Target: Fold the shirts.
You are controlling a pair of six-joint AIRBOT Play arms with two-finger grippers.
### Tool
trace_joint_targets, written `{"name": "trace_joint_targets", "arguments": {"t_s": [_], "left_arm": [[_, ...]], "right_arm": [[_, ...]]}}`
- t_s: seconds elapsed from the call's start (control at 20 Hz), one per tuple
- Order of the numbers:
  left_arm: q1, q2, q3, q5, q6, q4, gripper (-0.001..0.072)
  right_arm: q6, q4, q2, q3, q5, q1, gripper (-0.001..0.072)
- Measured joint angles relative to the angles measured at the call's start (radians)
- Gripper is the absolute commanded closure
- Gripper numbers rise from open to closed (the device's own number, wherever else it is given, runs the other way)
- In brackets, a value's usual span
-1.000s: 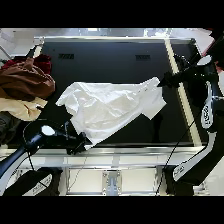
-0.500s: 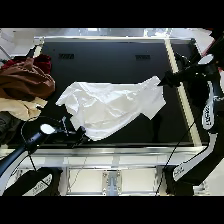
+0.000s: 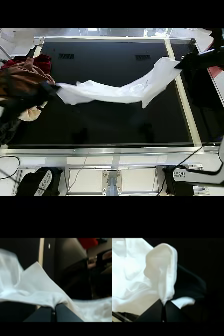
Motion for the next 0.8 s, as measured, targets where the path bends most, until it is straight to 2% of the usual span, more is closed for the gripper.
{"name": "trace_joint_targets", "arguments": {"t_s": [0.25,0.45,0.6,0.8], "left_arm": [[0.192,0.138,0.335,0.037,0.097,0.051,0.0696],[0.255,0.117,0.584,0.005,0.119,0.166,0.0697],[0.269,0.021,0.753,-0.103,0.123,0.225,0.0697],[0.253,-0.175,0.845,-0.34,0.111,0.243,0.0697]], "right_arm": [[0.02,-0.008,0.382,0.014,-0.04,0.0,0.07],[-0.066,-0.07,0.591,0.077,-0.269,0.0,0.07],[-0.084,-0.146,0.625,0.109,-0.382,0.0,0.07],[-0.045,-0.153,0.506,0.036,-0.321,0.001,0.07]]}}
